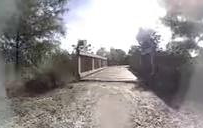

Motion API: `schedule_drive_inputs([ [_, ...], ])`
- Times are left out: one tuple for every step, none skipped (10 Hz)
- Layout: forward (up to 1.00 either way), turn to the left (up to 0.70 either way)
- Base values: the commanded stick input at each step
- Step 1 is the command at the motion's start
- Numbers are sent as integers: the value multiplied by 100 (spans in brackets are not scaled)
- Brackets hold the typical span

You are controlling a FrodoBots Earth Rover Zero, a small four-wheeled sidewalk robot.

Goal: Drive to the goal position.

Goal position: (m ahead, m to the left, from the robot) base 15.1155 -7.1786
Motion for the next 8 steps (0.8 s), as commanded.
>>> schedule_drive_inputs([
  [85,0],
  [85,0],
  [85,0],
  [85,0],
  [85,0],
  [85,-7],
  [85,-34],
  [85,-34],
])
